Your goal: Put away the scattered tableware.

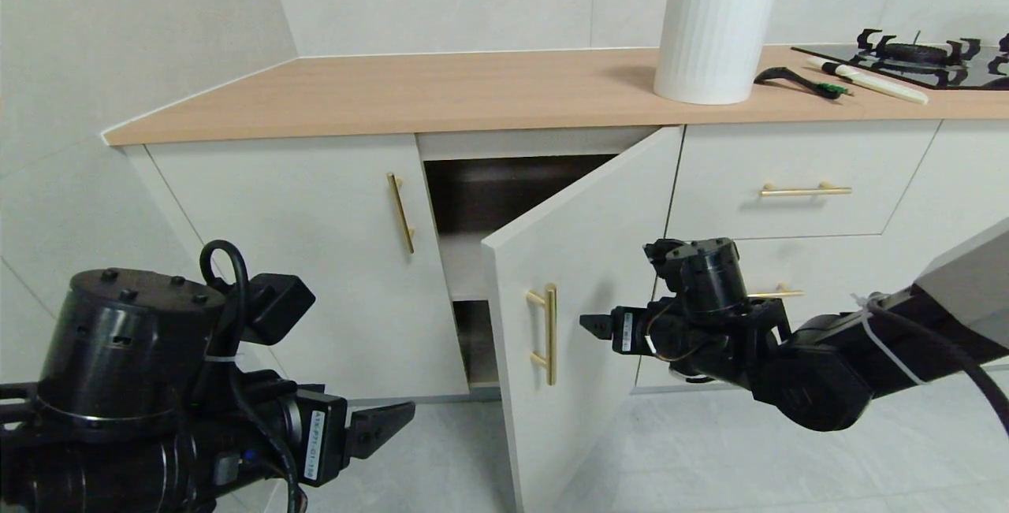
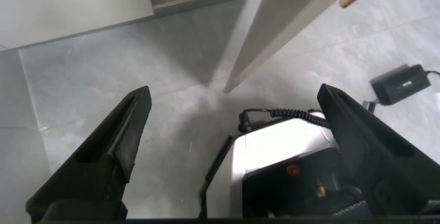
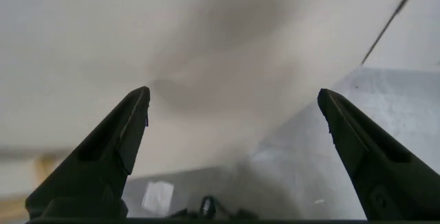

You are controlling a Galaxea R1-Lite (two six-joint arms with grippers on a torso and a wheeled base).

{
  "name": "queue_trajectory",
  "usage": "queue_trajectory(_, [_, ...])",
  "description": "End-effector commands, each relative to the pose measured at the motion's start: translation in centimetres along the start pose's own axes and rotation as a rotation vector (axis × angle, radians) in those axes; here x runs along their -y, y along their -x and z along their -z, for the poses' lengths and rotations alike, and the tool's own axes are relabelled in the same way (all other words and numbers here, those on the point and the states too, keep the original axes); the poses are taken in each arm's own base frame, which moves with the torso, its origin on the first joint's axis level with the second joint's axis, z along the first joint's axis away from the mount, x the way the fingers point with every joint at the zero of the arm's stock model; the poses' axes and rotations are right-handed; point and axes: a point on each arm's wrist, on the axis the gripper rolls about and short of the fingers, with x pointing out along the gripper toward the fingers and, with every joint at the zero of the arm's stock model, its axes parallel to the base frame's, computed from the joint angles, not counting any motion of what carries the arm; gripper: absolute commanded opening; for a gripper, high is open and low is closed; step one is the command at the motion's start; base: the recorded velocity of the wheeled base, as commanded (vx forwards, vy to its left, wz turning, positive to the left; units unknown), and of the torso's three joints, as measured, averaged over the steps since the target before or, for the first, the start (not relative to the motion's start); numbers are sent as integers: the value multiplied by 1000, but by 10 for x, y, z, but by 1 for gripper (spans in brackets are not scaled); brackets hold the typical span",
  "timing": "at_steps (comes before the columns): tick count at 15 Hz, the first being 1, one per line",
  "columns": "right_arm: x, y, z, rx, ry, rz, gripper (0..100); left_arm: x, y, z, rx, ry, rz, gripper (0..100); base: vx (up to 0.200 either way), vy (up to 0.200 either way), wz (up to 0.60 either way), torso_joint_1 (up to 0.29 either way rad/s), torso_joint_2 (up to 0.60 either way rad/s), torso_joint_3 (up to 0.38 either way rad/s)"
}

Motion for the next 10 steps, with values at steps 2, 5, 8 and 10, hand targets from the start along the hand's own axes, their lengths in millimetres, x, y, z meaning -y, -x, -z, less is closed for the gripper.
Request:
queue_trajectory(2, [2, -12, 9, -1, 1, 17, 100, -1, -4, 0, -8, 5, -16, 100, 200, 0, 0, -2, 0, 7])
queue_trajectory(5, [2, -12, 8, 7, -19, 17, 100, -2, -3, 0, -5, 10, -17, 100, 0, 0, 0, 0, 0, 0])
queue_trajectory(8, [0, -13, 6, 26, -36, 10, 100, -2, -1, -1, 2, 11, -15, 100, 0, 0, 0, 0, 0, 0])
queue_trajectory(10, [-2, -18, 3, 66, -68, 1, 100, -3, -1, -1, 2, 12, -16, 100, 0, 0, 0, 0, 0, 0])
